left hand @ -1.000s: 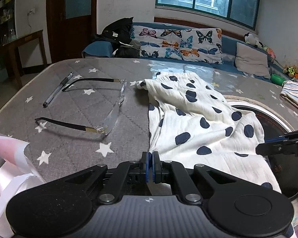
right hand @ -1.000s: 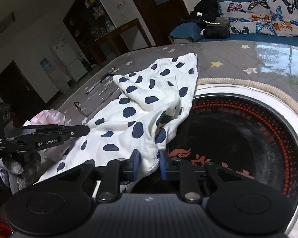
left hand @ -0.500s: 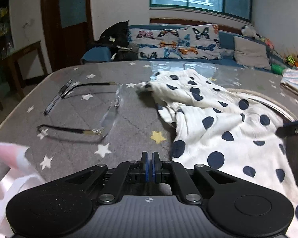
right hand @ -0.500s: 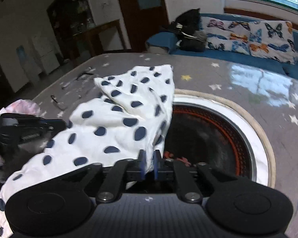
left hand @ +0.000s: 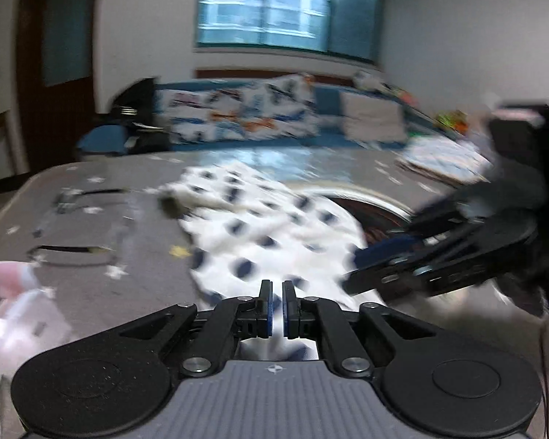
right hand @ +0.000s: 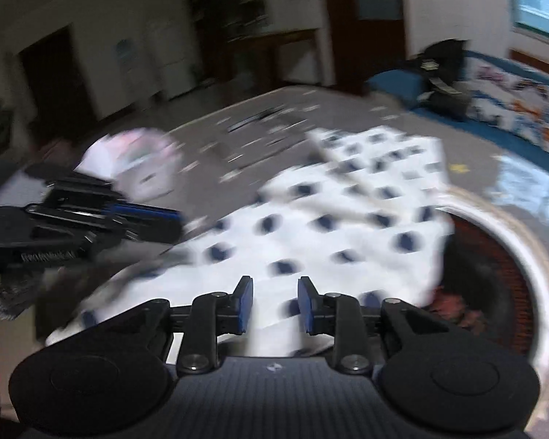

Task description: Fold clothes

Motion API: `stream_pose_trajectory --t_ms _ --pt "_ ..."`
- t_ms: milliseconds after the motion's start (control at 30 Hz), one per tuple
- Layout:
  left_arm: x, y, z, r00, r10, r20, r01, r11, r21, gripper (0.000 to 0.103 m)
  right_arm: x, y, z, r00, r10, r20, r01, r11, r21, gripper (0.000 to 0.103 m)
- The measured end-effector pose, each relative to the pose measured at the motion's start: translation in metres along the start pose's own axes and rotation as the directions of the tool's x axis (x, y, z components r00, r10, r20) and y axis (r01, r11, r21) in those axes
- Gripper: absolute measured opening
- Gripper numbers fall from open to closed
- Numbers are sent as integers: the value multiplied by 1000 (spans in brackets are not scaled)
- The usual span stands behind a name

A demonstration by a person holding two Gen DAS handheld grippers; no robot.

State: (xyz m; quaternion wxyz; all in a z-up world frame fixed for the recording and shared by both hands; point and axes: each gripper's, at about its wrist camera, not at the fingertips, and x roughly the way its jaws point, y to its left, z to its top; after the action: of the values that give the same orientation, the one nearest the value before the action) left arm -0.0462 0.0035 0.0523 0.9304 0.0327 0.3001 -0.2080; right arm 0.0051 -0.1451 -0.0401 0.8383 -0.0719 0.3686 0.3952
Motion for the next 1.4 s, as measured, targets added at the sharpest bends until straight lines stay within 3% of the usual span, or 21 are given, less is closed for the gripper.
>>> stream_pose_trajectory --t_ms 100,300,567,700,833,967,1067,1267,1400 --pt "6 -7 -11 998 -32 -47 34 999 26 8 11 22 -5 997 52 -48 -55 996 -64 32" --pt "5 -12 -35 988 -76 -132 77 997 4 8 18 47 -20 988 78 -131 -97 985 -144 35" --pt "-28 -17 -60 966 -185 -180 181 983 -37 9 -4 77 -37 962 170 -212 -207 964 -165 35" --pt "-41 -13 -60 962 -208 -176 199 978 -65 11 -20 67 -22 962 206 -179 -226 969 -97 34" --pt "-48 -7 -49 969 -214 -123 204 975 -86 16 -26 39 13 985 140 -103 -145 989 -43 34" --pt "-42 -6 -40 976 -197 -95 188 978 -91 27 -15 1 50 999 28 -42 -28 1000 5 35" --pt "-35 -6 -39 978 -187 -92 179 979 -96 29 3 -31 76 998 -67 -19 67 997 24 35" --pt "-23 -4 -40 979 -165 -118 152 982 -112 36 61 -86 114 984 -179 -23 180 982 63 35" --pt "-17 -3 -41 978 -163 -133 146 981 -125 39 100 -112 125 981 -190 -30 192 977 96 35"
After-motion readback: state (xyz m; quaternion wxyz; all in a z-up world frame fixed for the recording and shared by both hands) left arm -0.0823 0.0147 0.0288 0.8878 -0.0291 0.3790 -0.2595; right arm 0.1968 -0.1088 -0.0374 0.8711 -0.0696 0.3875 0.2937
